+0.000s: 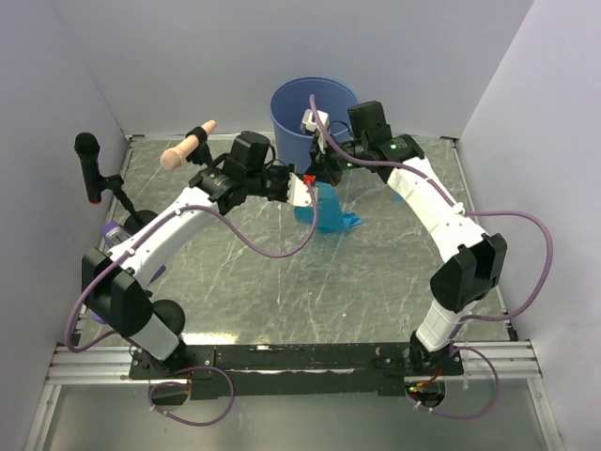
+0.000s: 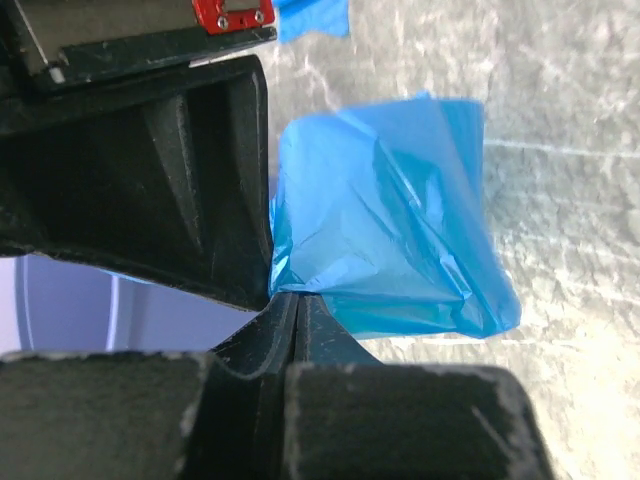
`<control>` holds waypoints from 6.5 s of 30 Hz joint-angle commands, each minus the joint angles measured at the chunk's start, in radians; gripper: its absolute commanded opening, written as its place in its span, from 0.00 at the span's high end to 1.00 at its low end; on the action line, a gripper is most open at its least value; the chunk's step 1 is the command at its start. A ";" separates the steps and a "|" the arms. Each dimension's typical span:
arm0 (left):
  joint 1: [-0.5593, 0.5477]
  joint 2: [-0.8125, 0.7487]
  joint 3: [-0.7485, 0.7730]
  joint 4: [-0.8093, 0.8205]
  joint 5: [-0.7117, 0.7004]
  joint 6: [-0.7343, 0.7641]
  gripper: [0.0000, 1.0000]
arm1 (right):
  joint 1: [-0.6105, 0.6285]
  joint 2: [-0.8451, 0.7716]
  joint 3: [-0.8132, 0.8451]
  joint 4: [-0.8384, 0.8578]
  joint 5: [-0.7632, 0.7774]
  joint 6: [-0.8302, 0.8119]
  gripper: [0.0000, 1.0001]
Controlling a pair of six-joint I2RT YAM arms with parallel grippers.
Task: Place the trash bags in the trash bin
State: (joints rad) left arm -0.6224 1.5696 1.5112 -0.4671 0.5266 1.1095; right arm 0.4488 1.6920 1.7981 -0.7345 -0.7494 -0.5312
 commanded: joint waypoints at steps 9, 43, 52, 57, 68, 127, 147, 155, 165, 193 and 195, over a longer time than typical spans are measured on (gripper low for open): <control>0.016 0.018 -0.005 0.058 -0.105 -0.004 0.99 | 0.030 -0.086 0.041 -0.071 -0.146 -0.062 1.00; 0.012 0.004 0.089 0.008 -0.105 -0.017 0.99 | 0.037 -0.064 -0.054 -0.102 -0.066 -0.170 1.00; -0.005 -0.025 0.050 -0.082 0.076 -0.080 0.99 | 0.005 -0.002 0.034 0.083 0.030 -0.009 1.00; -0.002 -0.054 0.037 -0.024 0.056 -0.103 0.99 | 0.007 0.006 -0.002 0.050 0.041 -0.055 1.00; 0.043 -0.022 -0.025 -0.039 -0.002 -0.010 0.99 | -0.018 0.026 0.164 -0.092 -0.248 -0.053 1.00; 0.070 -0.132 -0.085 0.219 0.055 -0.359 0.99 | 0.008 -0.048 0.060 0.176 0.167 0.052 0.88; 0.174 -0.198 -0.249 0.662 0.138 -1.223 0.99 | -0.033 -0.296 -0.014 0.185 0.200 0.188 0.64; 0.173 -0.206 -0.279 0.732 0.160 -1.311 0.99 | 0.004 -0.313 -0.071 0.145 0.008 0.177 0.63; 0.173 -0.235 -0.306 0.765 0.210 -1.269 0.99 | 0.059 -0.178 0.034 0.159 0.036 0.197 0.56; 0.171 -0.223 -0.289 0.736 0.259 -1.169 0.99 | 0.068 -0.109 0.060 0.222 0.061 0.258 0.63; 0.170 -0.218 -0.286 0.733 0.259 -1.168 0.99 | 0.067 -0.106 0.069 0.224 0.065 0.255 0.63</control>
State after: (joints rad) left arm -0.4492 1.3582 1.1931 0.2562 0.7567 -0.0784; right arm 0.5083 1.5753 1.8130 -0.5655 -0.6956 -0.2836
